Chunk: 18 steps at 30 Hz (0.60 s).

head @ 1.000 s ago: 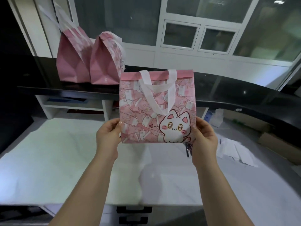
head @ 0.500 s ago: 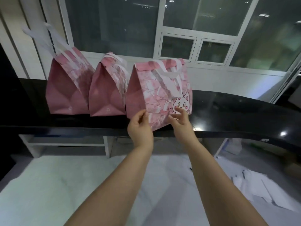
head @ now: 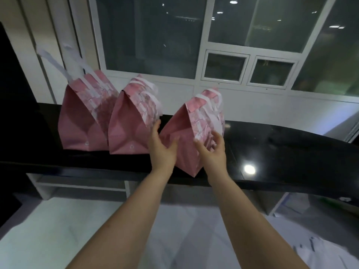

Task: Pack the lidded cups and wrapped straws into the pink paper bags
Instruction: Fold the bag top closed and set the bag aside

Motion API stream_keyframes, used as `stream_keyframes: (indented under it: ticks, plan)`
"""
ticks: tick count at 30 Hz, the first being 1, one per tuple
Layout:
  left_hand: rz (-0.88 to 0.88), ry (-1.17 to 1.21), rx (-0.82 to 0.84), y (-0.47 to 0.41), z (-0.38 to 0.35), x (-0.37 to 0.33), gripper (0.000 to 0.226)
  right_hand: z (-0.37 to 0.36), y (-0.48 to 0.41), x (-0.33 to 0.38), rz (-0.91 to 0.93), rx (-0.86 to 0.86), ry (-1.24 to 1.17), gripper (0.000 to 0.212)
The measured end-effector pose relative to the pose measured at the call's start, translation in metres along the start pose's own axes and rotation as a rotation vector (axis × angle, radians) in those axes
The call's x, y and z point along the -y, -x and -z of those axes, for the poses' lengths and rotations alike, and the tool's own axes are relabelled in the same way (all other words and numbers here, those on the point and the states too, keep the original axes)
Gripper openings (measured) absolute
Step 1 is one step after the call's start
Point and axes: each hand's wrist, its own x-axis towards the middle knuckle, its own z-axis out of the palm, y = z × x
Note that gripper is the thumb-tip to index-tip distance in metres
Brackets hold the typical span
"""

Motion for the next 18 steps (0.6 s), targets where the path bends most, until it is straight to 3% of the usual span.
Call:
stream_keyframes:
  ticks: [2,7,12,18]
  plan:
    - [0.072,-0.11,0.114,-0.019,-0.005,-0.006,0.073,-0.01,-0.007,0.01,0.032,-0.002,0.072,0.084]
    - [-0.011,-0.15,0.14,-0.019,-0.005,-0.006,0.043,-0.007,-0.027,0.012,0.031,0.066,0.05,0.067]
    - [0.009,-0.205,0.1,-0.016,-0.003,0.003,0.056,0.0,-0.038,0.009,0.046,0.087,0.048,0.053]
    - [0.015,-0.35,0.148,-0.017,-0.003,0.012,0.06,-0.003,-0.043,-0.004,0.094,0.048,0.336,0.053]
